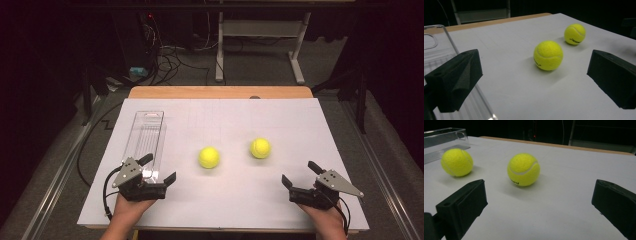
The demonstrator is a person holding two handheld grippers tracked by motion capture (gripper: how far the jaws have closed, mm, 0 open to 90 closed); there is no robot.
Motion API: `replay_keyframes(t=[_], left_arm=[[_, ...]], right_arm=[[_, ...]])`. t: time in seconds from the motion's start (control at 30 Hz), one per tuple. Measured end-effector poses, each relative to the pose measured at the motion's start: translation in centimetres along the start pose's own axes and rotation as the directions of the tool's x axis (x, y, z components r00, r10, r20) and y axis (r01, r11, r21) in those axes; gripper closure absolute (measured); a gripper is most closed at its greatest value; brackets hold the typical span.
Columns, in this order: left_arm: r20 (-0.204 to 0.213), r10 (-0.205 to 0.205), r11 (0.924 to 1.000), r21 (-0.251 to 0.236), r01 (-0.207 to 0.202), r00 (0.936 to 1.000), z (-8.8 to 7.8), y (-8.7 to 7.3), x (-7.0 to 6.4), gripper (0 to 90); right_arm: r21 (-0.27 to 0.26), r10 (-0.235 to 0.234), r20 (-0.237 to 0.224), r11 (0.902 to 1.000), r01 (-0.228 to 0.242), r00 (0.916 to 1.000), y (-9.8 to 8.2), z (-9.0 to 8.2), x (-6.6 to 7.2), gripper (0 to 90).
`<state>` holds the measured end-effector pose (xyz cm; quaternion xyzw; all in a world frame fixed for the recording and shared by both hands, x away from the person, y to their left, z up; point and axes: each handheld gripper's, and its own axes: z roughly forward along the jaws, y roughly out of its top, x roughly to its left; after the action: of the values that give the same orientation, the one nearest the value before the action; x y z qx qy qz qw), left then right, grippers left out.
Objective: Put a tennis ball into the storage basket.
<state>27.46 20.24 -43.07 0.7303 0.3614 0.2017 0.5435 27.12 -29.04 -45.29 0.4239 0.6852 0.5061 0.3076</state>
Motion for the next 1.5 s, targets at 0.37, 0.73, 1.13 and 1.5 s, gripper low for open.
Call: replay_keyframes(t=[0.37,0.73,1.13,1.5], left_arm=[[0.064,0.024,0.9989,0.039,-0.026,0.9977,2.1,0.4,-2.5,0.5],[0.100,0.032,0.9956,0.085,-0.041,0.9945,3.8,0.3,-3.9,0.5],[0.103,0.054,0.9682,0.238,-0.077,0.9932,5.5,-0.3,-5.0,0.5],[0.097,0.048,0.9121,0.401,-0.083,0.9942,6.8,-0.9,-5.3,0.4]], right_arm=[[0.009,-0.003,-0.009,1.0000,0.003,1.0000,-0.1,0.1,0.2,0.0],[0.010,-0.010,-0.013,0.9999,0.010,0.9999,-0.1,0.2,0.3,0.0],[0.017,-0.016,-0.018,0.9997,0.016,0.9997,-0.2,0.2,0.3,0.0],[0.026,-0.030,-0.017,0.9992,0.030,0.9994,-0.4,0.3,0.4,0.0]])
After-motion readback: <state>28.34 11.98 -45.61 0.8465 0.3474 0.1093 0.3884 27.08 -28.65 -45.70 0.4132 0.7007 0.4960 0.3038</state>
